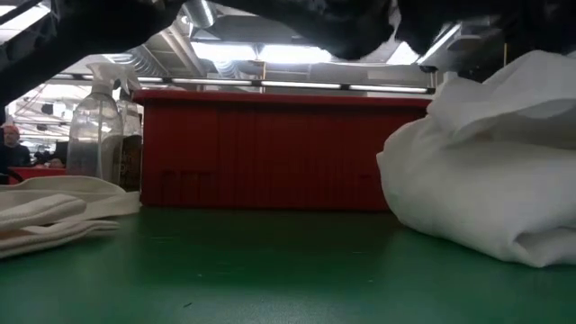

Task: Fold Laundry from Bin
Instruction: Fold the white polo shirt

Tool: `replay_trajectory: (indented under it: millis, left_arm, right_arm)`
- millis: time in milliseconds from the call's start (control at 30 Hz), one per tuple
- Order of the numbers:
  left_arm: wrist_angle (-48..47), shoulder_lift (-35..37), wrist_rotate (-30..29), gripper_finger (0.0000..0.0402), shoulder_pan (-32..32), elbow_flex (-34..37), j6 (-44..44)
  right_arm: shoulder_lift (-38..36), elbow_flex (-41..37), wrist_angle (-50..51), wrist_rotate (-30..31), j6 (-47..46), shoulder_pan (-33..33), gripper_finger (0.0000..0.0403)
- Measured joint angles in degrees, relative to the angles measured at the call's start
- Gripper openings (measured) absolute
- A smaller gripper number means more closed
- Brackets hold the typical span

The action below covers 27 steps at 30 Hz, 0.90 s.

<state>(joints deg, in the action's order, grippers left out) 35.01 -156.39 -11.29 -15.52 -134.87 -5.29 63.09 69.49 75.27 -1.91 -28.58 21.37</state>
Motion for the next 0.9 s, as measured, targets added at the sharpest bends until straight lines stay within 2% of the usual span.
replay_trajectory:
  millis: [67, 167, 367, 533, 667, 900]
  left_arm:
    - [0.5, 1.0, -1.0, 0.0164, -0.5, 0.3, -2.9]
    - [-5.4, 3.6, -5.2, 0.0164, -1.5, 0.5, -5.7]
    - [-32.4, 10.5, -15.8, 0.0164, -3.9, 0.0, -7.2]
    - [-53.1, 15.9, -15.0, 0.0164, -5.7, -0.1, -0.7]
    - [-65.6, 18.1, -11.3, 0.0164, -7.4, -0.1, 5.7]
    - [-82.1, 18.8, -6.9, 0.0148, -10.5, -0.1, 12.7]
  right_arm:
    - [0.0, 0.0, 0.0, 0.0, 0.0, 0.0, 0.0191]
    - [0.0, 0.0, -0.1, -0.1, 0.0, 0.0, 0.0191]
    - [0.0, 0.0, -0.5, -0.2, 0.0, 0.0, 0.0191]
    - [0.1, 0.0, -3.4, -0.2, 0.0, 0.0, 0.0191]
    - [0.7, 0.0, -7.9, -0.2, 0.0, 0.0, 0.0191]
    - [5.4, -2.8, -26.8, -1.2, 0.4, 0.0, 0.0191]
